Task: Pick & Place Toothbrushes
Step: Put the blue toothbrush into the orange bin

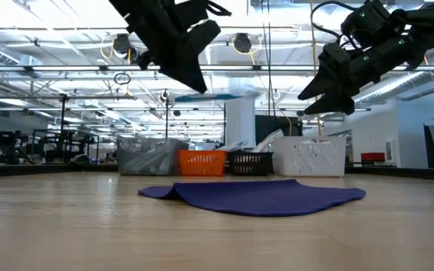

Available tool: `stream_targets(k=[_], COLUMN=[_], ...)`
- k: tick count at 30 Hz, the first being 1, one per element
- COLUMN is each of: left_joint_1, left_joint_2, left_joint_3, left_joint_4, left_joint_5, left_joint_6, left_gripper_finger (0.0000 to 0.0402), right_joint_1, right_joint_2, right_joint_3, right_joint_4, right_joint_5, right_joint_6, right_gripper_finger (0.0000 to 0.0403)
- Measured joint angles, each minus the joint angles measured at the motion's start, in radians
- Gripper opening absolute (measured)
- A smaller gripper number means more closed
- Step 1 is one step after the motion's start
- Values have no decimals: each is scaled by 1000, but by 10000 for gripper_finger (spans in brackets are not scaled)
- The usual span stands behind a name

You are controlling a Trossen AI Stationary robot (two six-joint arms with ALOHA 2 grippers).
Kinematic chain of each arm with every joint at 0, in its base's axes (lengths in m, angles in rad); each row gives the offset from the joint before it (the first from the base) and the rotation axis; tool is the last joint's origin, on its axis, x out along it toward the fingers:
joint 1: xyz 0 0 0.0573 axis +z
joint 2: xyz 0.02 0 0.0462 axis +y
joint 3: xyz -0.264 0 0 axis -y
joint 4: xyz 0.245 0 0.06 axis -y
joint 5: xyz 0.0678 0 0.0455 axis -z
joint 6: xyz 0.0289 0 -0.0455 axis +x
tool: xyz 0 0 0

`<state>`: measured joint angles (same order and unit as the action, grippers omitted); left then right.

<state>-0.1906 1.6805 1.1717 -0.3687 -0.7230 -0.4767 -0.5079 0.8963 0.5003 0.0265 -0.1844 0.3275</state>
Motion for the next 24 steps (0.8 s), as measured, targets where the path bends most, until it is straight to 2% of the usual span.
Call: stream_targets(k=[5,10,17,24], left_joint_1=[64,86,86,83], left_joint_2=[-15,-15,-15,-15], left_joint_3=[0,0,0,0], left_joint_4=[-15,108,339,414], left_joint_5=[0,57,99,103], left_joint_6=[1,69,194,225], left_gripper_finger=[0,0,0,0], right_joint_1=[5,78,191,259], right_joint_2=[0,1,28,92], right_joint_3=[0,0,-1,-1], right_joint_4=[1,71,291,514], right_joint_5=[-7,-30,-31,-22], right_joint_6=[13,39,77,124], right_gripper_finger=[263,263,263,263])
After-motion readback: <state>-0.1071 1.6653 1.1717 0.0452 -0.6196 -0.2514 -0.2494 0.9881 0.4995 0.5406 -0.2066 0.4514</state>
